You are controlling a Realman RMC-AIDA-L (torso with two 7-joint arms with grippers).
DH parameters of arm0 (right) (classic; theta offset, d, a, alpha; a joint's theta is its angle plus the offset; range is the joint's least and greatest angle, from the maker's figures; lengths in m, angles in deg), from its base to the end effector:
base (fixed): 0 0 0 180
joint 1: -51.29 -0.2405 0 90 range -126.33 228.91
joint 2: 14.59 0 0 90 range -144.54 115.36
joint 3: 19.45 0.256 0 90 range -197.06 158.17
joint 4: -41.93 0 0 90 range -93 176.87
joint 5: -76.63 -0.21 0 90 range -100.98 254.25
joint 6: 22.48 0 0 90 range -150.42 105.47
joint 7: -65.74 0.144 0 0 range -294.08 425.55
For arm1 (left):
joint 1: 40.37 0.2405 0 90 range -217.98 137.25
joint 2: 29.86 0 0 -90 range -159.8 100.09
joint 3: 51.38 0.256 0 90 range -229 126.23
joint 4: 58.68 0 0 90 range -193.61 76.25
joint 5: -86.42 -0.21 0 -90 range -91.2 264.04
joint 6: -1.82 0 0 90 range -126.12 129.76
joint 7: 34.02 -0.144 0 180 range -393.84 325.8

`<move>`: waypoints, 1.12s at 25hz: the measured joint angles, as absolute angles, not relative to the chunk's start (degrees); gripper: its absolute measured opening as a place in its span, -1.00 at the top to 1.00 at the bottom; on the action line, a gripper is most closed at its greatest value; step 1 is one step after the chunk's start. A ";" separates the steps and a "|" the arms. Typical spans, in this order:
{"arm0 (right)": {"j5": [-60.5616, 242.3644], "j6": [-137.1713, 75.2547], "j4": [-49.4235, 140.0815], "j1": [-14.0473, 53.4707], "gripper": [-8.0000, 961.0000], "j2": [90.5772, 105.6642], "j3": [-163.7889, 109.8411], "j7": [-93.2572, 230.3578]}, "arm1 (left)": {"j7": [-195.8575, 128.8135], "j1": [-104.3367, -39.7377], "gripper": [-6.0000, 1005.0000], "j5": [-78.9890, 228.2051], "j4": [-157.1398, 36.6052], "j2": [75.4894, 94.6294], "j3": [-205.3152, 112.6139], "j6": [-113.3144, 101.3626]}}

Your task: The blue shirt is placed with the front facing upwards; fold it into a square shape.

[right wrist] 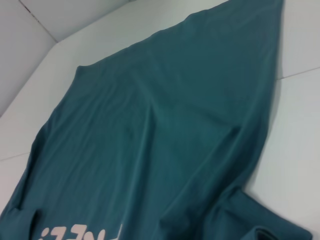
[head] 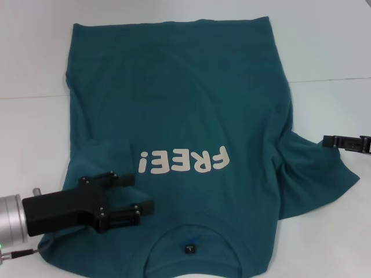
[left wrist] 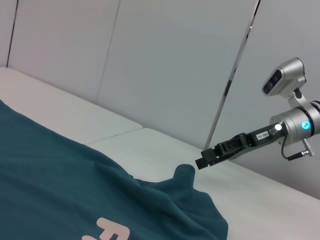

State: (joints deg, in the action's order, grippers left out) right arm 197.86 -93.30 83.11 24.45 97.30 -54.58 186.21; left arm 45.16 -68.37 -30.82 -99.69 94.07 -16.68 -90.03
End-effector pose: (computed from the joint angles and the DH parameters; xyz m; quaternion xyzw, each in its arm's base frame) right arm 0.3470 0.3572 0.0817 -0.7572 0.5534 0.1974 0.2854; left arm -0.2592 0.3118 -0.0154 -0.9261 -0.2325 -0.2694 0.1250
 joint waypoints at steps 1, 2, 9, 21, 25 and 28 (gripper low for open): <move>197.86 -93.09 83.11 24.48 -0.91 97.32 -54.63 186.16 | 45.17 -68.38 -0.71 -30.82 -99.42 94.07 -16.68 -90.03; 197.87 -92.86 83.10 24.51 -0.91 97.36 -54.65 186.10 | 45.16 -68.39 -0.71 -30.82 -99.27 94.07 -16.67 -90.03; 197.92 -90.16 82.88 24.07 -0.90 98.25 -55.02 185.34 | 45.17 -68.61 -0.71 -30.82 -98.59 94.07 -16.66 -89.71; 197.92 -86.81 81.18 23.00 -0.79 100.23 -55.74 182.67 | 45.17 -68.59 -0.71 -30.74 -98.57 94.07 -16.67 -89.41; 197.92 -86.45 80.79 22.75 -0.76 100.46 -55.74 182.44 | 45.17 -68.49 -0.71 -30.75 -98.57 94.07 -16.67 -89.41; 197.87 -86.42 80.73 22.70 -0.70 100.52 -55.56 182.49 | 45.16 -68.42 -0.71 -30.76 -98.53 94.07 -16.67 -89.43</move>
State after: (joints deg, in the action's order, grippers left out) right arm 197.87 -86.42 80.73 22.70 100.52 -55.56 182.49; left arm 45.16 -68.42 -30.76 -98.53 94.07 -16.67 -89.43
